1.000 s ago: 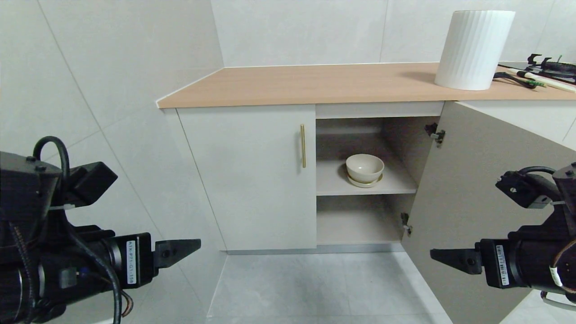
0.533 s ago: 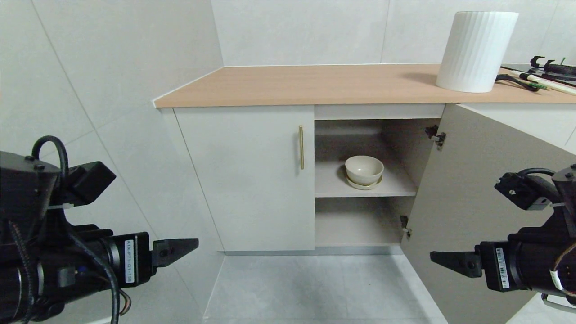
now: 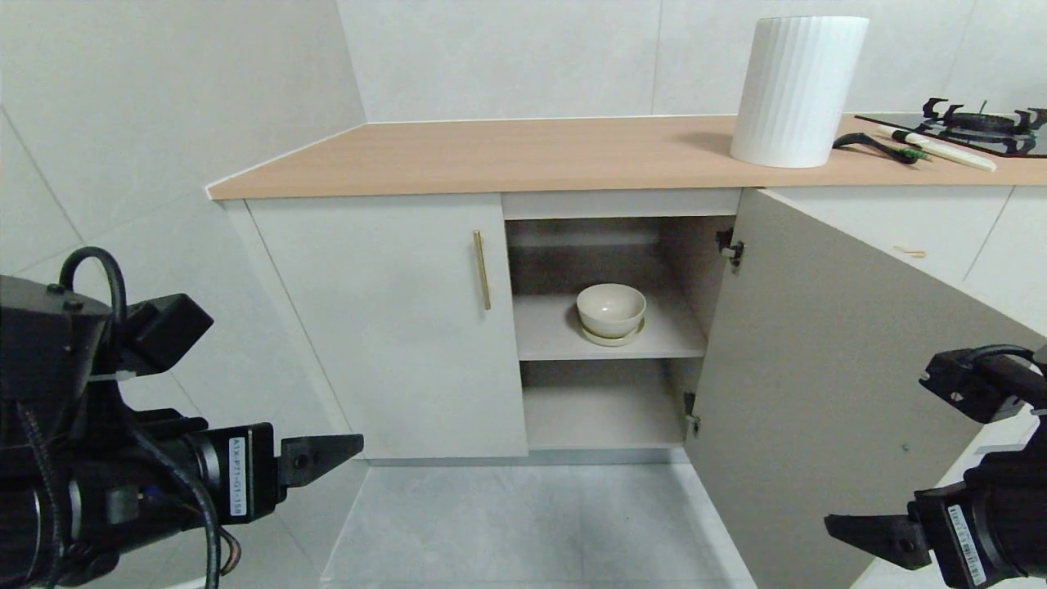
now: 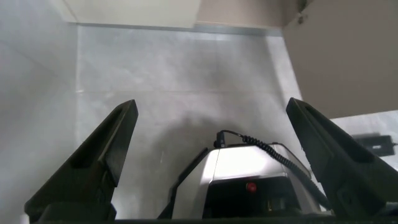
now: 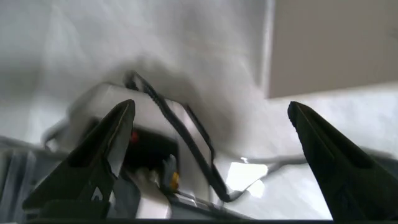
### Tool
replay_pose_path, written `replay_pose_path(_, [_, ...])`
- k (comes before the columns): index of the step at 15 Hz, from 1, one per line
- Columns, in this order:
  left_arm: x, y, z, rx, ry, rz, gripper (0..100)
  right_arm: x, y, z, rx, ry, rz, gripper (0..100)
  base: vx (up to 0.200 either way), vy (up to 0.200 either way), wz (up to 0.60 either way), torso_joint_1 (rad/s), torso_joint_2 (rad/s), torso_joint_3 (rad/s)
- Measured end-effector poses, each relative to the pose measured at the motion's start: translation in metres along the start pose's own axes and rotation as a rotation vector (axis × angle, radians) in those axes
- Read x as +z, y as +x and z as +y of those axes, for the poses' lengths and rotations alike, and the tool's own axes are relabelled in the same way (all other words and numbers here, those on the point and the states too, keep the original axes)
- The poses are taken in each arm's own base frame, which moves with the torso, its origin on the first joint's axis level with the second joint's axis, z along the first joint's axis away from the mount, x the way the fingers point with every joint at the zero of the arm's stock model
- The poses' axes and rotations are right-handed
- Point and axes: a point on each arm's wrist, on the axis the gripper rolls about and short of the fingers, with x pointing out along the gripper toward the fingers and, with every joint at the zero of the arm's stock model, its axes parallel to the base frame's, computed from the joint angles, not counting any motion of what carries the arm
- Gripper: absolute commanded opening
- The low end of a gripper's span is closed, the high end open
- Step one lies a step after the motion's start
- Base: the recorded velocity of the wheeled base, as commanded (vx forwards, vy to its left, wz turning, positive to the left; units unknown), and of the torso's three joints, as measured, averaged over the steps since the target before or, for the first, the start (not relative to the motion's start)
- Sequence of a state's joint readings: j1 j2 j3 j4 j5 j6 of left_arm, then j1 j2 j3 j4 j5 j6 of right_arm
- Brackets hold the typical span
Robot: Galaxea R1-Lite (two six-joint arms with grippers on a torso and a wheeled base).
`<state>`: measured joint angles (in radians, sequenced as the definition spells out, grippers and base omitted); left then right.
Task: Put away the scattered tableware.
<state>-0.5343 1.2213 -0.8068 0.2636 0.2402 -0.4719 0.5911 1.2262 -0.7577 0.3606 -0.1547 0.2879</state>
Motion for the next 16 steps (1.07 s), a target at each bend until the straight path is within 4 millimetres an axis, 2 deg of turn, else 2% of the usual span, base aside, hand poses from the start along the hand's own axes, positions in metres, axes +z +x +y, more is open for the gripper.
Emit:
replay_pose_path(2, [0.000,0.000,0.000,-0.002,0.001,0.000,100,-0.004,-0.005,-0.002,-0.007,-0.026,0.020,100,0.000,-0.200,0.00,0.007,0.00,0.005])
replay_pose_path(6, [0.000,0.000,0.000,-0.003,0.000,0.001,100,-0.012,-0.026,-0.008,-0.020,-0.071,0.036,100,0.000,0.000,0.00,0.000,0.00,0.000])
replay_pose_path(10, [0.000,0.000,0.000,-0.003,0.000,0.001,100,-0.009,-0.056,-0.017,-0.077,-0.044,-0.010,100,0.000,0.000,0.00,0.000,0.00,0.000])
replay_pose_path(16, [0.000,0.000,0.000,-0.002,0.000,0.002,100,0.003,-0.054,-0.044,-0.290,0.060,-0.034,100,0.000,0.000,0.00,0.000,0.00,0.000])
